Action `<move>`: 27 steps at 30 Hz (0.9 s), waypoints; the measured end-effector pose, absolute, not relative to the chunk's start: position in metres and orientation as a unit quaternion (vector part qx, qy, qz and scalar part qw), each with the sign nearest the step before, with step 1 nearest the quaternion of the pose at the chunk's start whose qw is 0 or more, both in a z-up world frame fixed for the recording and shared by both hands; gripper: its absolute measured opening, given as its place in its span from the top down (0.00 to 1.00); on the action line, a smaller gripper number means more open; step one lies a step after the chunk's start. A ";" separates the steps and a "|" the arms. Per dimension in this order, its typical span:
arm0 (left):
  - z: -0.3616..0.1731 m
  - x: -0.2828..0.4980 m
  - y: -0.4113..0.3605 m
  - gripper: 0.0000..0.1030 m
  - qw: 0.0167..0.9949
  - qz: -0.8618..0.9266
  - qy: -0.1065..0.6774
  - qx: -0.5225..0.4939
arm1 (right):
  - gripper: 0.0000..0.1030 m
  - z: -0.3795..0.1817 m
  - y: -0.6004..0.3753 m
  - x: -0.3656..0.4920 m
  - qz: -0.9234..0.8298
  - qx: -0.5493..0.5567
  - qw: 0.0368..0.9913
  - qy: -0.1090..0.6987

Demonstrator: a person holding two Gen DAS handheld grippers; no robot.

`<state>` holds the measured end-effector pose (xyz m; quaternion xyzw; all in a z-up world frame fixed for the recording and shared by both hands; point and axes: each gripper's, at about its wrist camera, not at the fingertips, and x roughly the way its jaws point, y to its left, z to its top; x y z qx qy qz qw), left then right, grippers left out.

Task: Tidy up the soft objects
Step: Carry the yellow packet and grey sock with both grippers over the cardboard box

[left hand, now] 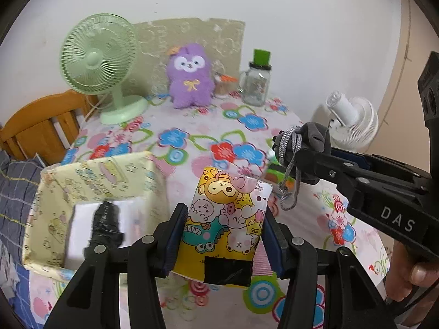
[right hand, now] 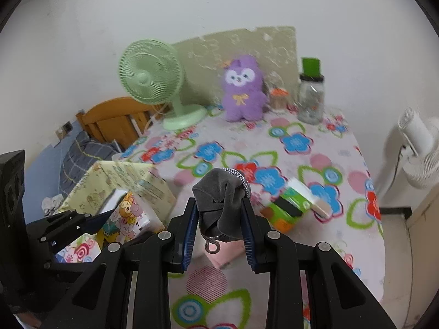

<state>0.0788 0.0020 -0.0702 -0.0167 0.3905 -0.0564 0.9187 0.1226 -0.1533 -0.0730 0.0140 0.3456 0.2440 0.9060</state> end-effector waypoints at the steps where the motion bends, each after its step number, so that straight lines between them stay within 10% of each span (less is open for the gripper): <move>1: -0.068 0.079 0.005 0.48 0.920 -0.054 0.388 -0.019 | 0.69 -0.069 -0.147 0.122 0.248 0.010 0.907 0.341; 27: -0.047 0.061 0.137 0.48 0.935 0.055 0.340 -0.085 | 0.69 -0.036 0.004 0.117 0.357 -0.056 0.876 0.321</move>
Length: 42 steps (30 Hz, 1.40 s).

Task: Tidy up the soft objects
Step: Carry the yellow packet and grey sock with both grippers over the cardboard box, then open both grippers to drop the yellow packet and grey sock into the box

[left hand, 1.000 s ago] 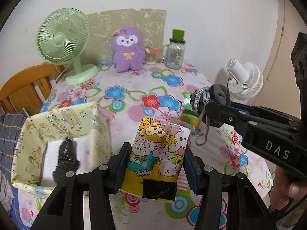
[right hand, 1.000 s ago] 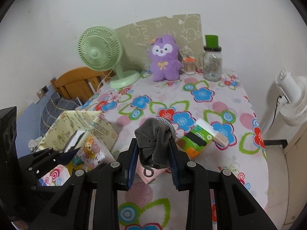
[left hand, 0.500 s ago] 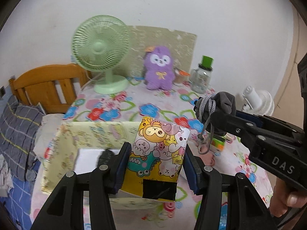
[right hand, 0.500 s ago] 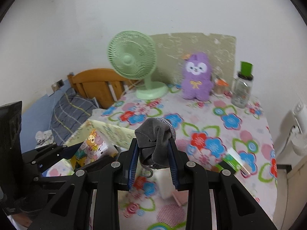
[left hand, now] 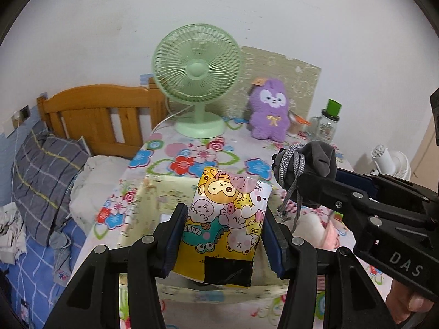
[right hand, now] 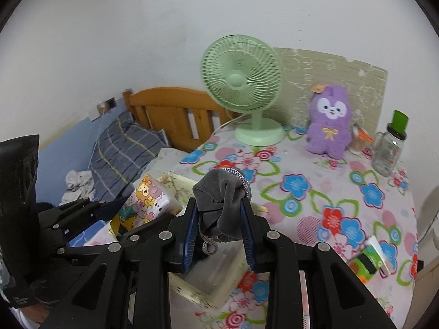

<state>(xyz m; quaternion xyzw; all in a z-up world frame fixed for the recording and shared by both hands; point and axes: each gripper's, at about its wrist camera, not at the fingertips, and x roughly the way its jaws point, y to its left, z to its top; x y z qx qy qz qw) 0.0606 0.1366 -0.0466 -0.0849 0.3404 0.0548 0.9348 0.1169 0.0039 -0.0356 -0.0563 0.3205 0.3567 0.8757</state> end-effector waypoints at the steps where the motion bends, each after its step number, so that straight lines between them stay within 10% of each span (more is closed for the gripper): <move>1: -0.048 0.061 0.141 0.48 0.934 0.058 0.342 -0.087 | 0.69 -0.036 0.009 0.117 0.359 -0.058 0.874 0.322; 22: -0.069 0.069 0.172 0.46 0.923 0.081 0.362 -0.100 | 0.69 -0.059 0.050 0.132 0.361 -0.076 0.860 0.352; 25: -0.070 0.070 0.173 0.32 0.922 0.078 0.365 -0.099 | 0.67 -0.062 0.053 0.134 0.352 -0.083 0.861 0.358; 30: -0.069 0.068 0.173 0.16 0.925 0.087 0.359 -0.091 | 0.29 -0.063 0.049 0.137 0.347 -0.069 0.864 0.359; 42: -0.064 0.069 0.154 0.16 0.928 0.069 0.355 -0.085 | 0.28 -0.051 0.012 0.138 0.328 -0.036 0.878 0.347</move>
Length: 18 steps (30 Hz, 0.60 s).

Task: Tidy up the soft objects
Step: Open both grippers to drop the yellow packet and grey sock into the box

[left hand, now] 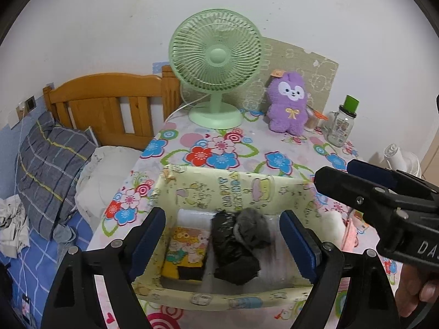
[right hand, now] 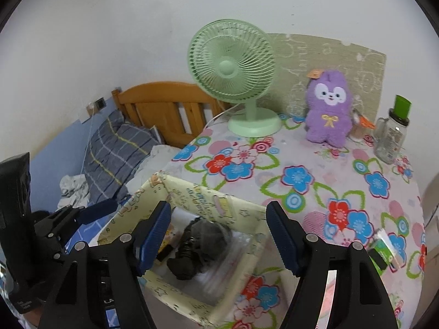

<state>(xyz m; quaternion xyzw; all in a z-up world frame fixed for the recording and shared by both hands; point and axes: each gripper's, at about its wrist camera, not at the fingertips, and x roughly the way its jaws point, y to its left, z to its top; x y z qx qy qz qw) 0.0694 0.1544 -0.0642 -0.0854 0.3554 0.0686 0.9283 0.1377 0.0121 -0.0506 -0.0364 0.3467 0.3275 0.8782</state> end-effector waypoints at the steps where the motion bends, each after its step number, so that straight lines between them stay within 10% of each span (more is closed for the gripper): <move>1: -0.063 0.070 0.150 0.16 0.929 0.066 0.355 -0.083 | 0.28 -0.050 0.008 0.138 0.325 -0.035 0.879 0.346; 18: -0.053 0.072 0.096 0.15 0.934 0.041 0.351 -0.058 | 0.28 -0.041 -0.042 0.127 0.313 -0.014 0.889 0.334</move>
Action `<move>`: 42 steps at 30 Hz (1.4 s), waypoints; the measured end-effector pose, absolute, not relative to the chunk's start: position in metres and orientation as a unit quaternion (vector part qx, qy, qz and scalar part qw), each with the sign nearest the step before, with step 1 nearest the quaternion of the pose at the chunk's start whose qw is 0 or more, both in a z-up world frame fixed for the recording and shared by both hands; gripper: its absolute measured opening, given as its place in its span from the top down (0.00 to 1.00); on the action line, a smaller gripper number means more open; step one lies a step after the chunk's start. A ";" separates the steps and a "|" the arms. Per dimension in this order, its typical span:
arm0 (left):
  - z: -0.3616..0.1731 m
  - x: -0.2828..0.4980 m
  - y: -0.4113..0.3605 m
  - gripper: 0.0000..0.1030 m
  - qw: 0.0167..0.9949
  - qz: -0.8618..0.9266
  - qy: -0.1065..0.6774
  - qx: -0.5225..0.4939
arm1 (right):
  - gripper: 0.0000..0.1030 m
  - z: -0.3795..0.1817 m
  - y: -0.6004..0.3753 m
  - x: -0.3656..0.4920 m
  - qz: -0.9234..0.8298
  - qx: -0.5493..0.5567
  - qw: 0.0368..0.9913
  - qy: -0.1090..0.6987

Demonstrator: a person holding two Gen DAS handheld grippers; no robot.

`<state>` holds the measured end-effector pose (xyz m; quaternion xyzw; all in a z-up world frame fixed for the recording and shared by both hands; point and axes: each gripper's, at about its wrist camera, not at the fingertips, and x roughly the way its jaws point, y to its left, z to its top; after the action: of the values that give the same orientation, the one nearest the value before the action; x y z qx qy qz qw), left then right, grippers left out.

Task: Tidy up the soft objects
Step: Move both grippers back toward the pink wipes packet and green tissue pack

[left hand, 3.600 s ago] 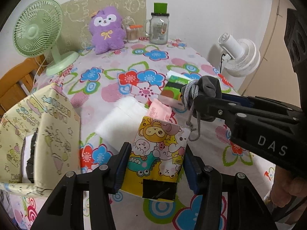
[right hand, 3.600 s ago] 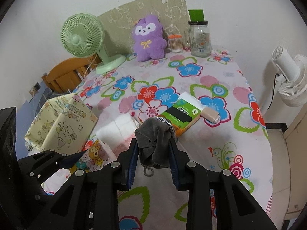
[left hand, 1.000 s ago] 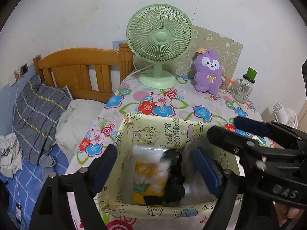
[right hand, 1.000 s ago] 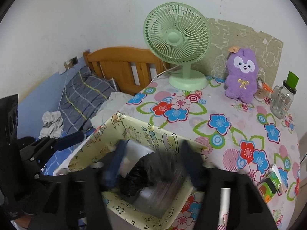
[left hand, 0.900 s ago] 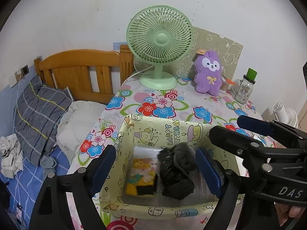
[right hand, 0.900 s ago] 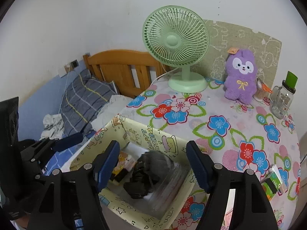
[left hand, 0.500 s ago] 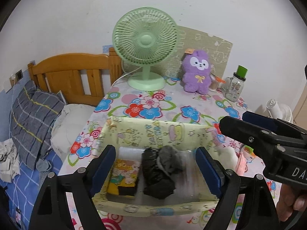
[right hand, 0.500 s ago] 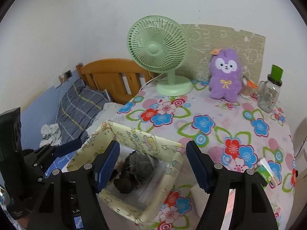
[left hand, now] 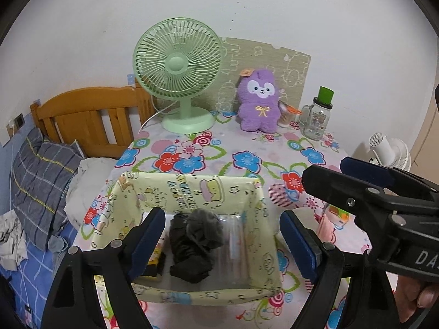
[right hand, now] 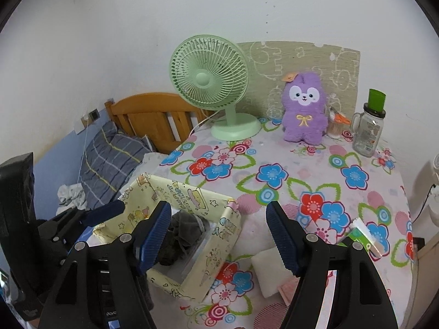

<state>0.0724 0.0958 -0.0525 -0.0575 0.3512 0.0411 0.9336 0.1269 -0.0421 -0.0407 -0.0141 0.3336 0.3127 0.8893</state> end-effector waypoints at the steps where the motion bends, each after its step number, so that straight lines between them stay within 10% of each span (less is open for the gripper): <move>1: -0.052 0.073 0.092 0.15 0.934 0.039 0.351 -0.056 | 0.28 -0.040 -0.044 0.126 0.313 -0.014 0.889 0.333; 42: -0.094 0.112 -0.054 0.15 0.910 -0.058 0.410 0.020 | 0.28 -0.080 -0.193 0.142 0.226 0.059 0.904 0.358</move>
<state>0.1121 -0.0536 -0.0938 0.0205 0.4104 -0.0577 0.9098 0.1419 -0.1934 -0.0805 0.0592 0.3579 0.2256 0.9042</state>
